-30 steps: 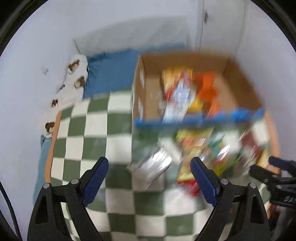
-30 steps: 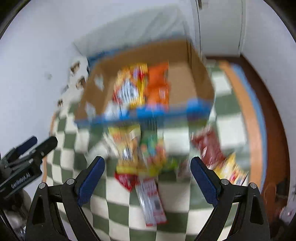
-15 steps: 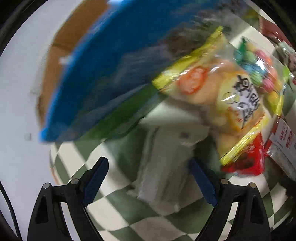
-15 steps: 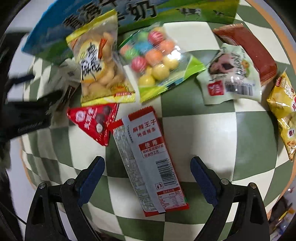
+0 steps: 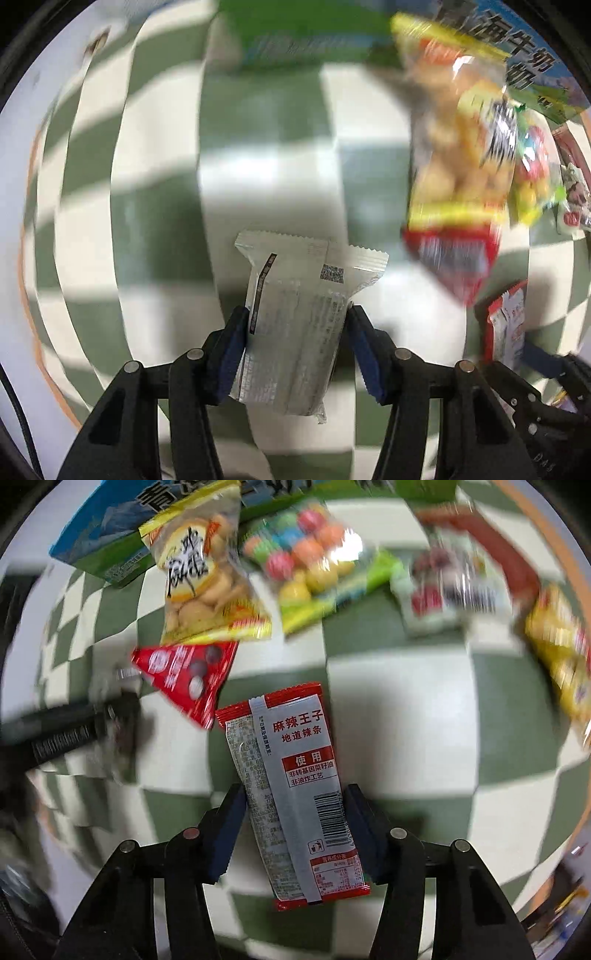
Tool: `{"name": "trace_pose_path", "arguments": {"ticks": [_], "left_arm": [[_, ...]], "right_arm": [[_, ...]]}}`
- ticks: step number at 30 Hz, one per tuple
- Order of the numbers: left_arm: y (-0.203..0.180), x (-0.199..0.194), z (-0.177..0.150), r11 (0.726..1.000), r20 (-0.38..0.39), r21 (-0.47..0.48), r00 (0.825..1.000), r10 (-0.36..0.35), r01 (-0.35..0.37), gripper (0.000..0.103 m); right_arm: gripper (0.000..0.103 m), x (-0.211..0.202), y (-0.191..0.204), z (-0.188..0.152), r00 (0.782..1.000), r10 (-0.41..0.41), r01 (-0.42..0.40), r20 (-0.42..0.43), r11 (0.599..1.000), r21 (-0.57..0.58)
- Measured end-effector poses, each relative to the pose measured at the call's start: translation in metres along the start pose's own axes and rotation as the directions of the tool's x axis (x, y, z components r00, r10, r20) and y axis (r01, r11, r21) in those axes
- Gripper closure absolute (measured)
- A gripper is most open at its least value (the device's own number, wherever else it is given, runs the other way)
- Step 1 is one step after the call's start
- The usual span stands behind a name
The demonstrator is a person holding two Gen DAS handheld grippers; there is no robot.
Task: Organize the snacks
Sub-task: 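Grasp a white snack with the left tool while the right tool grasps the red-white strip packet, then carry both packets into the box and release them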
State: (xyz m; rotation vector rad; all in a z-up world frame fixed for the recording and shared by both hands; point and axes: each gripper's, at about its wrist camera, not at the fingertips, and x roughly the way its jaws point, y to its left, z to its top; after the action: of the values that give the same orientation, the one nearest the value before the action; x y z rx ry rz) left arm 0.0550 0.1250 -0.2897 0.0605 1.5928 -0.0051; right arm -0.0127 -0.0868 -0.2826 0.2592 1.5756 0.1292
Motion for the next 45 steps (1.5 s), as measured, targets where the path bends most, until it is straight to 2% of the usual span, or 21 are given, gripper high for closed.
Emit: {"name": "trace_pose_path", "arguments": {"ticks": [2,4,6,7,9,13,14,16,19,24,29,34,36,42,45], "left_arm": [[0.01,0.004,-0.016,0.996,-0.042,-0.064,0.997,-0.068,0.065,0.051],[0.018,0.008,-0.024,0.987,-0.064,-0.102,0.99,-0.128,0.121,0.048],[0.022,0.013,-0.023,0.986,-0.071,-0.1,0.987,-0.143,0.136,0.045],[0.023,0.015,-0.023,0.986,-0.075,-0.092,0.987,-0.145,0.138,0.043],[0.023,0.02,-0.022,0.99,-0.082,-0.058,0.988,-0.134,0.129,0.042],[0.013,0.023,-0.026,0.998,-0.055,0.016,0.997,-0.053,0.054,0.043],[0.009,0.022,-0.03,0.999,-0.041,0.013,0.999,-0.032,0.033,0.044],[0.009,0.019,-0.039,1.0,-0.021,-0.01,1.0,-0.012,0.011,0.044],[0.012,0.017,-0.056,0.998,-0.017,-0.05,0.999,-0.034,0.033,0.045],[0.013,0.007,-0.076,0.992,-0.012,-0.084,0.996,-0.092,0.091,0.045],[0.012,-0.028,-0.079,0.986,0.045,-0.089,0.989,-0.138,0.142,0.045],[0.015,-0.085,-0.063,0.972,0.144,-0.081,0.968,-0.208,0.221,0.048],[-0.001,-0.115,-0.049,0.967,0.19,-0.066,0.954,-0.231,0.247,0.048],[-0.035,-0.177,0.023,0.948,0.282,-0.023,0.912,-0.299,0.318,0.048],[-0.033,-0.215,0.053,0.947,0.332,-0.004,0.894,-0.301,0.32,0.048]], "right_arm": [[0.046,0.003,-0.006,-0.01,0.998,0.058,-0.056,-0.032,0.998,0.041],[0.041,0.005,-0.009,-0.018,0.994,0.099,-0.096,-0.052,0.993,0.068],[0.035,0.01,-0.01,-0.02,0.992,0.114,-0.111,-0.05,0.992,0.068],[0.032,0.013,-0.009,-0.021,0.992,0.117,-0.114,-0.048,0.992,0.059],[0.031,0.018,-0.004,-0.022,0.995,0.092,-0.091,-0.05,0.995,0.031],[0.029,0.03,0.022,-0.016,0.999,0.006,-0.007,-0.04,0.999,-0.035],[0.031,0.032,0.025,-0.017,0.999,-0.011,0.01,-0.031,0.999,-0.046],[0.045,0.036,0.029,-0.021,0.998,-0.061,0.061,-0.001,0.997,-0.056],[0.054,0.033,0.029,-0.026,0.997,-0.068,0.07,0.03,0.997,-0.038],[0.057,0.017,0.024,-0.035,0.998,-0.026,0.027,0.064,1.0,-0.013],[0.057,-0.01,0.023,-0.035,0.994,0.011,-0.009,0.109,1.0,-0.02],[0.057,-0.07,0.008,-0.024,0.981,0.09,-0.089,0.17,0.996,-0.015],[0.057,-0.094,0.005,-0.008,0.972,0.117,-0.115,0.202,0.993,-0.022],[0.057,-0.177,0.01,0.043,0.928,0.186,-0.177,0.323,0.982,-0.06],[0.057,-0.21,0.012,0.074,0.906,0.195,-0.178,0.375,0.981,-0.081]]}}
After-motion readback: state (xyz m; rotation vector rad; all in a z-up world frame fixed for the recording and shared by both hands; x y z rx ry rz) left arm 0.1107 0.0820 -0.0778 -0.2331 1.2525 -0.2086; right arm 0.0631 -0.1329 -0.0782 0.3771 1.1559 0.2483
